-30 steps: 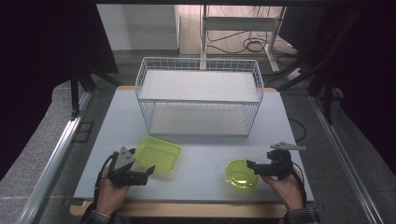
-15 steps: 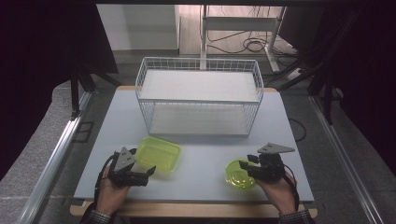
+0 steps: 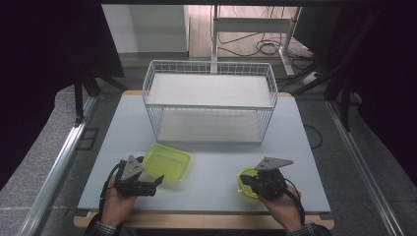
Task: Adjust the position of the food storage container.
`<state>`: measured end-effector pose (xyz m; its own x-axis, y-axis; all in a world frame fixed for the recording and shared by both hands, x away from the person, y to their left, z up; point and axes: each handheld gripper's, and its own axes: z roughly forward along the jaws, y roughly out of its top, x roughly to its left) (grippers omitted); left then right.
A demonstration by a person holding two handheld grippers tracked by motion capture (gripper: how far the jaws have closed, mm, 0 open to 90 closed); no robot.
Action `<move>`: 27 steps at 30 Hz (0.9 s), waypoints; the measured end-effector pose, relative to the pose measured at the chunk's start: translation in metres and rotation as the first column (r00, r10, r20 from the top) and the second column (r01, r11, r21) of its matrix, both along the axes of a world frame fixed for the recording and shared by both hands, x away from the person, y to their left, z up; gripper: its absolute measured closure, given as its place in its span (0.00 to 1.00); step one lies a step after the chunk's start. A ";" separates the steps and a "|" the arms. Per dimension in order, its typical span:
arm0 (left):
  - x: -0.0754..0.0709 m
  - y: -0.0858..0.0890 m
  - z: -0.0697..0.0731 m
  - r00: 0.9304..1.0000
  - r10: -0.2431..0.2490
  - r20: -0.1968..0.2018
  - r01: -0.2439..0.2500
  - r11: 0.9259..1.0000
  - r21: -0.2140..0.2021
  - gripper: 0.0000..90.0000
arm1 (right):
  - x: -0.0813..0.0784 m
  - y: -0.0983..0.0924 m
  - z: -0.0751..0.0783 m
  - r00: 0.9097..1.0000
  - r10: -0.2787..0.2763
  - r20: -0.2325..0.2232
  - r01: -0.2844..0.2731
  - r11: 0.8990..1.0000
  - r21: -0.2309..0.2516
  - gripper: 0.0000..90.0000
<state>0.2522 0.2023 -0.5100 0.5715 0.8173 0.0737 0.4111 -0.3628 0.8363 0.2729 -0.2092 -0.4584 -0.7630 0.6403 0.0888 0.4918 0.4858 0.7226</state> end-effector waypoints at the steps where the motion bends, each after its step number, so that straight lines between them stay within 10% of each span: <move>1: 0.000 0.000 0.000 1.000 0.002 0.000 -0.002 1.000 0.001 0.05 | -0.002 0.004 -0.001 1.000 0.015 -0.003 -0.015 1.000 -0.001 0.99; 13: 0.000 -0.001 -0.001 1.000 0.000 -0.004 0.000 1.000 0.012 0.06 | -0.010 0.026 -0.014 0.997 0.074 -0.036 -0.076 0.996 -0.050 0.99; 27: 0.000 -0.001 -0.001 1.000 0.003 -0.007 -0.003 1.000 0.020 0.06 | 0.005 -0.006 -0.014 0.998 -0.011 -0.058 0.006 0.996 -0.084 0.99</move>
